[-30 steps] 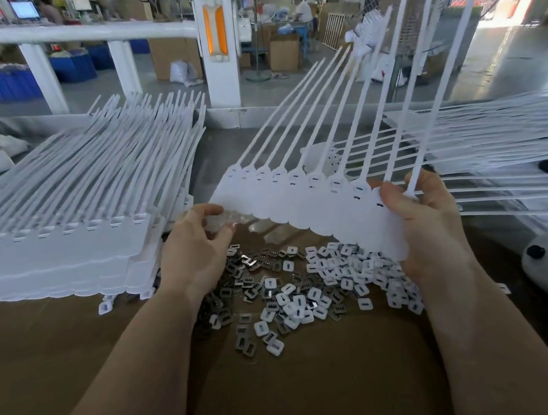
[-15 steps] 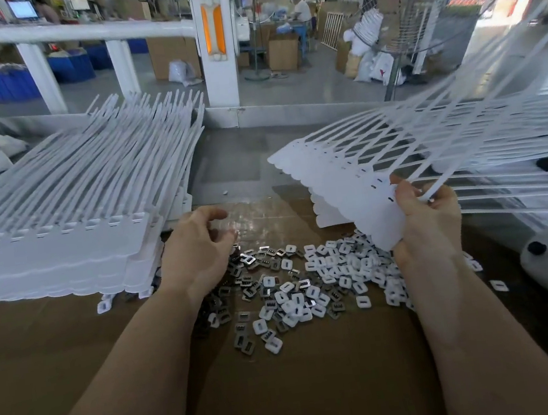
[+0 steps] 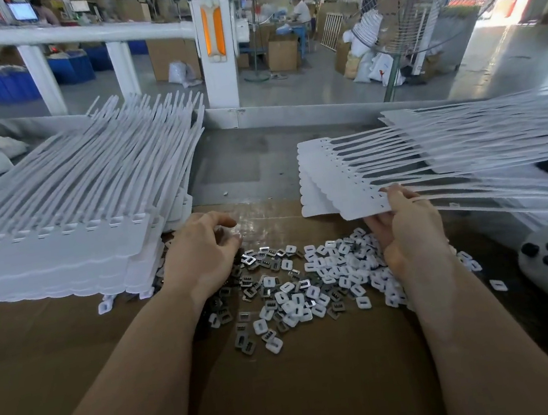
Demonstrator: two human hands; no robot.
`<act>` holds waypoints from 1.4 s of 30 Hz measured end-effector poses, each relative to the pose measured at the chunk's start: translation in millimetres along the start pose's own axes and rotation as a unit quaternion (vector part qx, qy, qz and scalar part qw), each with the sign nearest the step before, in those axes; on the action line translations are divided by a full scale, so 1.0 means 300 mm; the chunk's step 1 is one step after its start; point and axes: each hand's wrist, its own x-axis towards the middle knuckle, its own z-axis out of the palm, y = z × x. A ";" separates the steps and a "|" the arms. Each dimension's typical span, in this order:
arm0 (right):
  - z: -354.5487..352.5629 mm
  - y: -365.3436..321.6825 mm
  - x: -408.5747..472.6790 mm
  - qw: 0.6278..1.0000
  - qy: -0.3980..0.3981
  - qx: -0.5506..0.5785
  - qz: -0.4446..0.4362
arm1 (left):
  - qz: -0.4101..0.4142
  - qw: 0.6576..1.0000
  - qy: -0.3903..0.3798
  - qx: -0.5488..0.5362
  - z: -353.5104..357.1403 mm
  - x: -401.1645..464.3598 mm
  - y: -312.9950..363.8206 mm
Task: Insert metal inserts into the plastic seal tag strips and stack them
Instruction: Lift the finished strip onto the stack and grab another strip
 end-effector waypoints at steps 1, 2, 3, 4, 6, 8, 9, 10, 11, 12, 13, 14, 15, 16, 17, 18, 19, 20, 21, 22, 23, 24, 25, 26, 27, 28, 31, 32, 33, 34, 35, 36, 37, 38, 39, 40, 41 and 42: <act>0.002 -0.005 -0.006 1.000 -0.019 0.015 0.007 | 0.000 1.000 0.000 0.000 -0.001 0.000 0.000; 0.003 -0.007 -0.012 0.999 -0.036 0.013 0.008 | 0.001 1.000 -0.001 0.000 -0.001 0.000 0.000; 0.001 -0.006 -0.013 0.999 -0.050 -0.011 0.001 | 0.003 1.000 -0.001 0.001 -0.002 0.000 0.000; -0.001 -0.003 -0.015 0.997 -0.061 -0.050 -0.012 | 0.005 1.000 -0.002 0.001 -0.002 -0.001 0.000; -0.010 0.007 -0.012 0.988 -0.068 -0.127 -0.054 | 0.009 1.000 -0.003 -0.001 -0.004 -0.002 0.000; -0.026 0.014 -0.004 0.975 -0.057 -0.190 -0.103 | 0.009 1.000 -0.004 -0.005 -0.004 -0.003 0.002; -0.034 0.016 -0.001 0.966 -0.051 -0.223 -0.123 | 0.008 1.000 -0.003 -0.008 -0.004 -0.003 0.003; -0.040 0.018 0.000 0.957 -0.048 -0.252 -0.139 | 0.007 1.000 -0.002 -0.012 -0.005 -0.003 0.004; -0.047 0.019 -0.001 0.948 -0.048 -0.274 -0.153 | 0.006 1.000 -0.001 -0.017 -0.005 -0.003 0.004; -0.052 0.021 -0.002 0.940 -0.049 -0.293 -0.169 | 0.005 1.000 0.000 -0.022 -0.005 -0.003 0.005; -0.055 0.022 -0.003 0.932 -0.046 -0.309 -0.184 | 0.003 1.000 0.001 -0.027 -0.005 -0.004 0.006; -0.058 0.021 -0.003 0.923 -0.040 -0.327 -0.197 | 0.002 1.000 0.002 -0.031 -0.005 -0.004 0.007; -0.058 0.021 -0.004 0.914 -0.033 -0.348 -0.208 | 0.000 0.999 0.003 -0.035 -0.005 -0.004 0.009; -0.058 0.020 -0.005 0.902 -0.025 -0.370 -0.220 | -0.001 0.999 0.004 -0.036 -0.005 -0.004 0.011; -0.057 0.020 -0.005 0.890 -0.017 -0.391 -0.234 | -0.001 0.999 0.005 -0.037 -0.006 -0.005 0.013; -0.055 0.021 -0.007 0.881 -0.010 -0.404 -0.247 | 0.000 0.999 0.006 -0.038 -0.007 -0.005 0.015; -0.053 0.022 -0.010 0.875 -0.005 -0.410 -0.257 | 0.003 0.999 0.007 -0.039 -0.008 -0.007 0.017; -0.052 0.024 -0.013 0.871 -0.003 -0.414 -0.264 | 0.008 0.999 0.007 -0.040 -0.009 -0.008 0.020; -0.052 0.026 -0.016 0.868 -0.002 -0.416 -0.271 | 0.014 0.999 0.006 -0.042 -0.010 -0.010 0.021; -0.052 0.028 -0.017 0.864 -0.001 -0.421 -0.277 | 0.021 0.999 0.006 -0.046 -0.012 -0.012 0.023; -0.052 0.029 -0.017 0.859 -0.001 -0.427 -0.282 | 0.027 0.998 0.006 -0.050 -0.014 -0.014 0.027; -0.053 0.030 -0.017 0.855 -0.003 -0.432 -0.286 | 0.036 0.998 0.007 -0.053 -0.016 -0.015 0.030; -0.053 0.030 -0.016 0.849 -0.006 -0.439 -0.293 | 0.045 0.997 0.010 -0.056 -0.016 -0.017 0.033; -0.052 0.030 -0.016 0.841 -0.010 -0.446 -0.306 | 0.056 0.997 0.014 -0.057 -0.015 -0.017 0.036; -0.049 0.031 -0.018 0.832 -0.015 -0.452 -0.321 | 0.066 0.996 0.022 -0.058 -0.014 -0.017 0.038; -0.046 0.032 -0.023 0.824 -0.021 -0.454 -0.338 | 0.075 0.995 0.033 -0.063 -0.013 -0.018 0.041; -0.028 0.038 -0.042 0.798 -0.056 -0.454 -0.392 | 0.079 0.987 0.072 -0.123 -0.010 -0.018 0.053; -0.022 0.046 -0.048 0.788 -0.077 -0.459 -0.403 | 0.070 0.981 0.078 -0.162 -0.009 -0.017 0.058; -0.017 0.053 -0.056 0.777 -0.100 -0.464 -0.412 | 0.057 0.972 0.082 -0.213 -0.009 -0.015 0.062; -0.011 0.061 -0.065 0.766 -0.123 -0.469 -0.423 | 0.038 0.957 0.084 -0.275 -0.009 -0.013 0.065; -0.006 0.069 -0.074 0.752 -0.143 -0.472 -0.438 | 0.012 0.936 0.081 -0.341 -0.011 -0.011 0.069; 0.000 0.075 -0.083 0.736 -0.161 -0.472 -0.457 | -0.017 0.913 0.074 -0.401 -0.013 -0.009 0.071; 0.007 0.082 -0.094 0.722 -0.181 -0.468 -0.476 | -0.042 0.891 0.066 -0.447 -0.014 -0.006 0.073; 0.016 0.089 -0.106 0.711 -0.206 -0.460 -0.491 | -0.062 0.872 0.061 -0.481 -0.013 -0.003 0.074; 0.024 0.097 -0.119 0.703 -0.237 -0.448 -0.499 | -0.078 0.855 0.059 -0.510 -0.011 0.000 0.077; 0.032 0.106 -0.133 0.698 -0.272 -0.434 -0.500 | -0.094 0.837 0.060 -0.536 -0.008 0.003 0.082; 0.039 0.115 -0.145 0.695 -0.305 -0.424 -0.494 | -0.111 0.820 0.062 -0.558 -0.005 0.005 0.089; 0.045 0.122 -0.156 0.692 -0.335 -0.419 -0.483 | -0.128 0.804 0.064 -0.577 -0.001 0.006 0.098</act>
